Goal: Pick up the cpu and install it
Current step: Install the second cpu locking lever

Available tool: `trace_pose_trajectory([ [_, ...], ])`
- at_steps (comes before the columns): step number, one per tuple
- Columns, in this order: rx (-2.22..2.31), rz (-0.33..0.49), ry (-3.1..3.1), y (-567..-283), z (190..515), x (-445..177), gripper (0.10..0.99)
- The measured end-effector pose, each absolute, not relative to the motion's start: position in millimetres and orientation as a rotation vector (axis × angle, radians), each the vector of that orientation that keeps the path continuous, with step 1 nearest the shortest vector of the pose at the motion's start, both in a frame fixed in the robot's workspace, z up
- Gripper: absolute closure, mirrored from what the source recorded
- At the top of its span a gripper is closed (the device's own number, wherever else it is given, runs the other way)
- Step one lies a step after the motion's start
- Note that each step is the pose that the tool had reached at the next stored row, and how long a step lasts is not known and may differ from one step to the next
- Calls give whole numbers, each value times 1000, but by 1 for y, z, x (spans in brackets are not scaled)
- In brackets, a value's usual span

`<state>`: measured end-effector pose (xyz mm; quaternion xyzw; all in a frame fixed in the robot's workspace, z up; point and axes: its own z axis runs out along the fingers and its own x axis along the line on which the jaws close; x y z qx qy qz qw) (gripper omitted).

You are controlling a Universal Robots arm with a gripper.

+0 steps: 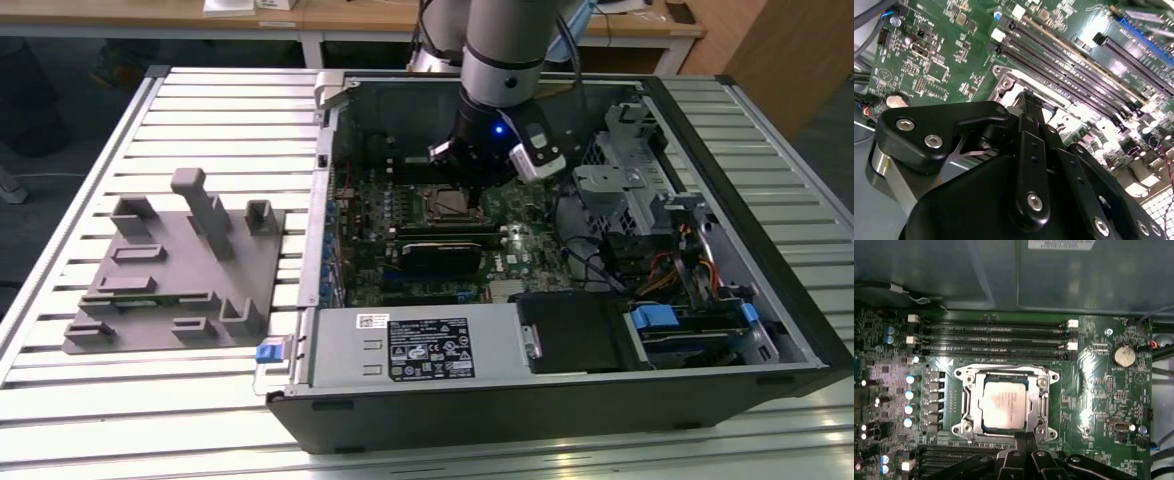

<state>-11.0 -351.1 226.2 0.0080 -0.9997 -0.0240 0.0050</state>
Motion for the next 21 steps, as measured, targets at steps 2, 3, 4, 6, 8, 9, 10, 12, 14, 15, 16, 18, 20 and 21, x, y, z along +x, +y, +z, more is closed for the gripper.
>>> trace_pose_trajectory([
  [2,25,-75,-3130,-352,226,-11,980],
  [3,25,-75,-3130,-352,226,-11,980],
  [4,25,-75,-3130,-353,226,-11,980],
  [6,25,-75,-3130,-354,226,-11,980],
  [8,25,-75,-3130,-357,226,-11,980],
  [9,25,-75,-3130,-358,226,-11,980],
  [10,25,-75,-3130,-360,226,-11,980],
  [12,25,-75,-3130,-362,226,-11,980],
  [14,25,-75,-3130,-363,226,-11,980],
  [15,25,-75,-3130,-363,226,-13,980],
  [16,25,-75,-3130,-364,226,-15,980],
  [18,25,-75,-3130,-364,226,-21,980],
  [20,25,-75,-3130,-365,226,-25,980],
  [21,25,-75,-3130,-366,226,-26,980],
])
